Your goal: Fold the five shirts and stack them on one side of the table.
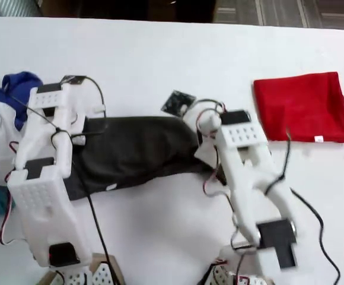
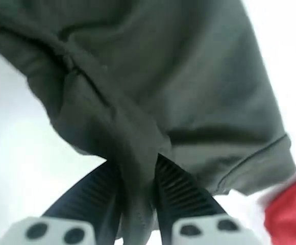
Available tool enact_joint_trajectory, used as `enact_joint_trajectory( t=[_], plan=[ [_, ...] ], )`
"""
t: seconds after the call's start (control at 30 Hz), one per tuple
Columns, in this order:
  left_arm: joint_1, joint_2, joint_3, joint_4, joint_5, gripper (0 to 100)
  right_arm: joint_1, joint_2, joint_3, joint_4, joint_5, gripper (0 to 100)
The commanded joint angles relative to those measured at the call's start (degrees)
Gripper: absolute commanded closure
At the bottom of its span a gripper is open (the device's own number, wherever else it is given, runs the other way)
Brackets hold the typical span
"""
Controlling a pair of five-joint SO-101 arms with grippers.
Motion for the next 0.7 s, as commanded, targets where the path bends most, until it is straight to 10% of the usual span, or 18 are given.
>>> enact_joint_trajectory(
  t=[0.0, 0.67],
  plan=[
    [-0.7, 0.8, -1.2, -1.2, 0.2, 98, 0.7, 6.5, -8.9, 2.3, 0.4, 86.5],
    [-0.7, 0.8, -1.2, -1.2, 0.1, 98, 8.1, 3.7, -23.1, 18.5, -6.7, 97.8]
  ],
)
